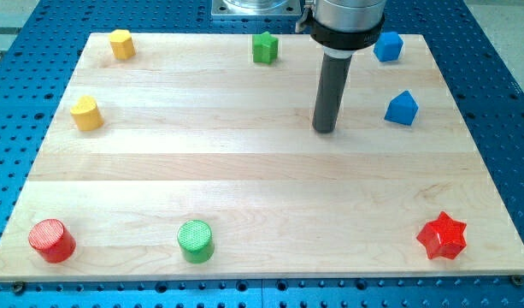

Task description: Move your arm towards top right corner

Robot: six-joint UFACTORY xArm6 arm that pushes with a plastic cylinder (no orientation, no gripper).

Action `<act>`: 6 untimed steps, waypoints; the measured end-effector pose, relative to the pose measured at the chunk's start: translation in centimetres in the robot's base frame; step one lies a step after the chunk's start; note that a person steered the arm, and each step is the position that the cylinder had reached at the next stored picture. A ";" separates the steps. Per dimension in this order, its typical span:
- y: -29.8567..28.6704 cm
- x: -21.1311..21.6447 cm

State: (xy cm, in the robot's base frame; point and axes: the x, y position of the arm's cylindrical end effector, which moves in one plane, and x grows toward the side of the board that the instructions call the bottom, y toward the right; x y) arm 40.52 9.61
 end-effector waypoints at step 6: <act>15.8 -10.0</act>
